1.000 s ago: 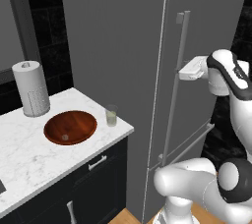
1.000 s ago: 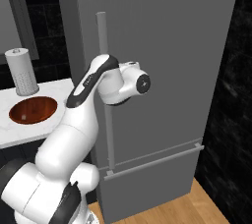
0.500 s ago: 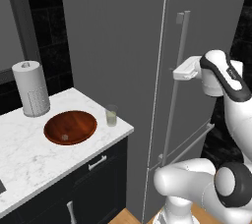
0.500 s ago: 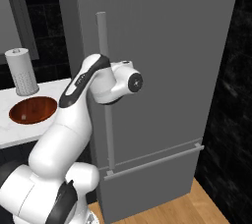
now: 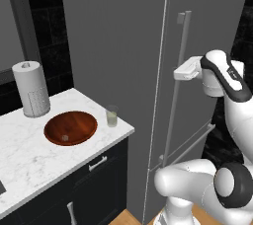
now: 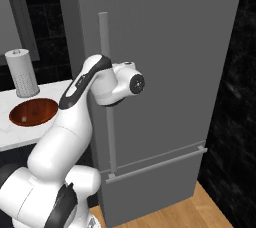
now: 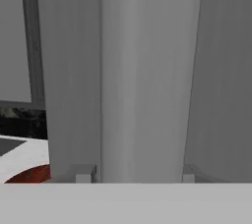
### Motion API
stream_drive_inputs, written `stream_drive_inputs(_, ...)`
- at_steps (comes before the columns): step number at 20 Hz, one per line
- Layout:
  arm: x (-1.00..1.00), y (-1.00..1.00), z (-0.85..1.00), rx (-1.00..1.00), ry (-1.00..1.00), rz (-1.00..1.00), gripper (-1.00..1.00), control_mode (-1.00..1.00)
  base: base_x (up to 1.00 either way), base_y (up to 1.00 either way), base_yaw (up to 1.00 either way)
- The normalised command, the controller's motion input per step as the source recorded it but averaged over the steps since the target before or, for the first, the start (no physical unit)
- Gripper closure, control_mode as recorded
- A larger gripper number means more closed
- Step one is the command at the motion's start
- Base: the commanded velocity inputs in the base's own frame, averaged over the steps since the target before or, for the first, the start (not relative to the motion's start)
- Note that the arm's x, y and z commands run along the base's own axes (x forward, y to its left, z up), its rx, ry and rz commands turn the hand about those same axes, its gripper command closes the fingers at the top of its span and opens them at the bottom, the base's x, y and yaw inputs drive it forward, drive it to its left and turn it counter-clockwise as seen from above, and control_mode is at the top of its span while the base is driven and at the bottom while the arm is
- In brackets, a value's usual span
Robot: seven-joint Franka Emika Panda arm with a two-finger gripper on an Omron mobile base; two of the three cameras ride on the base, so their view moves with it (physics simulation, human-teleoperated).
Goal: Grab a lemon wedge from the fridge and one ice cube from the ice bowl, and put them in the glass of lemonade.
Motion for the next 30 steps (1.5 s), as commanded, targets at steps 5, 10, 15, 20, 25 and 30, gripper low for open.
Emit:
stream_drive_inputs(5,-0.02,-0.28,0.05,-0.03,0.0,-0.05,1.0,-1.0,0.0,0.0,0.0)
stream_drive_inputs(10,-0.04,-0.73,0.17,0.0,0.0,-0.11,1.0,-1.0,0.0,0.0,0.0)
stream_drive_inputs(15,-0.25,-0.94,0.02,0.0,0.0,-0.13,1.0,-1.0,0.0,0.0,0.0)
stream_drive_inputs(20,-0.3,-0.99,0.01,0.0,0.0,-0.15,1.0,-1.0,0.0,0.0,0.0)
stream_drive_inputs(25,-0.35,-1.0,0.0,0.0,0.0,-0.17,1.0,-1.0,0.0,0.0,0.0)
stream_drive_inputs(30,-0.47,-0.96,0.0,0.0,-0.05,-0.17,1.0,-1.0,0.0,0.0,0.0)
